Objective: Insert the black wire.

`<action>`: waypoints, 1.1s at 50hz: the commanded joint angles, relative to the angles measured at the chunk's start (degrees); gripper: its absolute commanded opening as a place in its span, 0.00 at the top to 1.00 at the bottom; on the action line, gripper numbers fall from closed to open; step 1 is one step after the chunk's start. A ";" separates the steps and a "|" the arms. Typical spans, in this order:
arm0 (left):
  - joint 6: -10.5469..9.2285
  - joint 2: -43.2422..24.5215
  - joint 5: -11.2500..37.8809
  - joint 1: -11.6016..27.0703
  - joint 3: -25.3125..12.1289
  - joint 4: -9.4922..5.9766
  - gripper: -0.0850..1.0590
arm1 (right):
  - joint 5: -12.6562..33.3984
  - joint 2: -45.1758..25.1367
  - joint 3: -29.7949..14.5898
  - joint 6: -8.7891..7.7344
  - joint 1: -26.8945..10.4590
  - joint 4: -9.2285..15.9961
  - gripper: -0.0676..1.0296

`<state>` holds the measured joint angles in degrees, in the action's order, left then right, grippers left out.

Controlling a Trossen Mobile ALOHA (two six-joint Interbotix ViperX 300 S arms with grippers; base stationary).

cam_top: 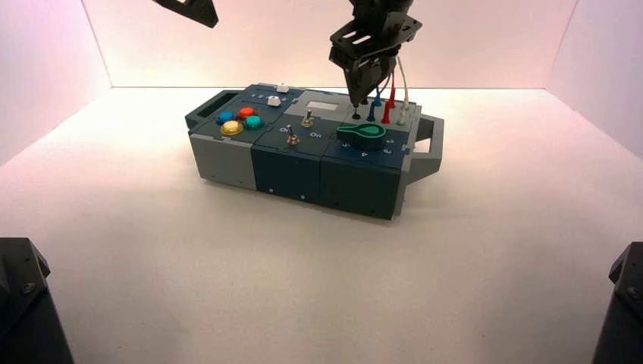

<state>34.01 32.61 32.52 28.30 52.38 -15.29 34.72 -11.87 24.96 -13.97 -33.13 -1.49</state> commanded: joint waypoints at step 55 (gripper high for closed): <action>0.35 0.26 -0.44 0.18 -0.79 -0.09 0.95 | 1.32 2.81 -0.97 0.09 0.18 -0.09 0.96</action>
<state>34.01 32.52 32.52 28.30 52.29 -15.29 36.56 -10.28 24.79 -13.97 -32.96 -1.49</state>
